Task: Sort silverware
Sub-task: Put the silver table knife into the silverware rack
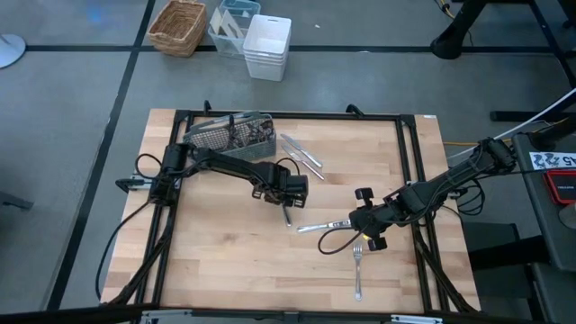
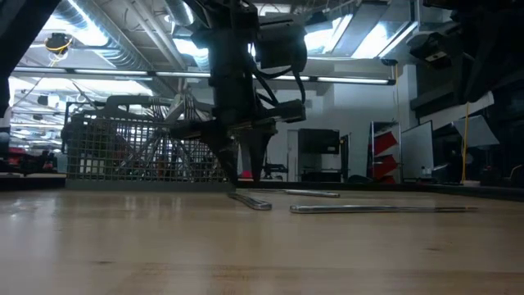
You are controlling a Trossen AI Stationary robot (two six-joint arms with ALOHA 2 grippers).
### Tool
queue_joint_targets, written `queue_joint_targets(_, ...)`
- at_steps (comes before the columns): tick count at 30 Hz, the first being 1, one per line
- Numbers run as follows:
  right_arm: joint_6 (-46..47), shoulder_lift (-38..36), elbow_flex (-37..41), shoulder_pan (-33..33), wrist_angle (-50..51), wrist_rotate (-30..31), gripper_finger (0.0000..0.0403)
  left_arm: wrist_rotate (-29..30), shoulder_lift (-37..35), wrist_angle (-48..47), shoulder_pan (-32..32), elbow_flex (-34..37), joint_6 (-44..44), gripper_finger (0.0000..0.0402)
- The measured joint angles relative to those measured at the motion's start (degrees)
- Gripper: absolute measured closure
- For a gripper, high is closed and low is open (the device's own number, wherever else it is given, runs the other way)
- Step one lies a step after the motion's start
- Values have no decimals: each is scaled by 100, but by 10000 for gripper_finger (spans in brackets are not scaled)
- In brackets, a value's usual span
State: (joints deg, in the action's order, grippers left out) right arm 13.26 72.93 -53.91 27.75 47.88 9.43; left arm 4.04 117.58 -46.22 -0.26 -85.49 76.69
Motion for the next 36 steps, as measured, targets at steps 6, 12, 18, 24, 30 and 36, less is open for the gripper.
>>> queue_joint_targets(6,0,0,0,0,0,0,356,-3,4,4,-11,0,269,273)
queue_joint_targets(12,0,0,0,0,-4,0,356,-3,144,5,-6,24,291,273)
queue_joint_targets(18,0,0,0,0,-20,0,356,-4,238,25,18,85,367,273)
queue_joint_targets(24,0,-2,-2,0,-20,0,356,-112,264,-137,75,79,85,293)
queue_joint_targets(30,1,-2,-2,0,-20,0,356,-298,267,-571,75,72,-238,360)
queue_joint_targets(36,2,-2,-2,0,-17,0,356,-424,264,-793,70,76,-945,388)
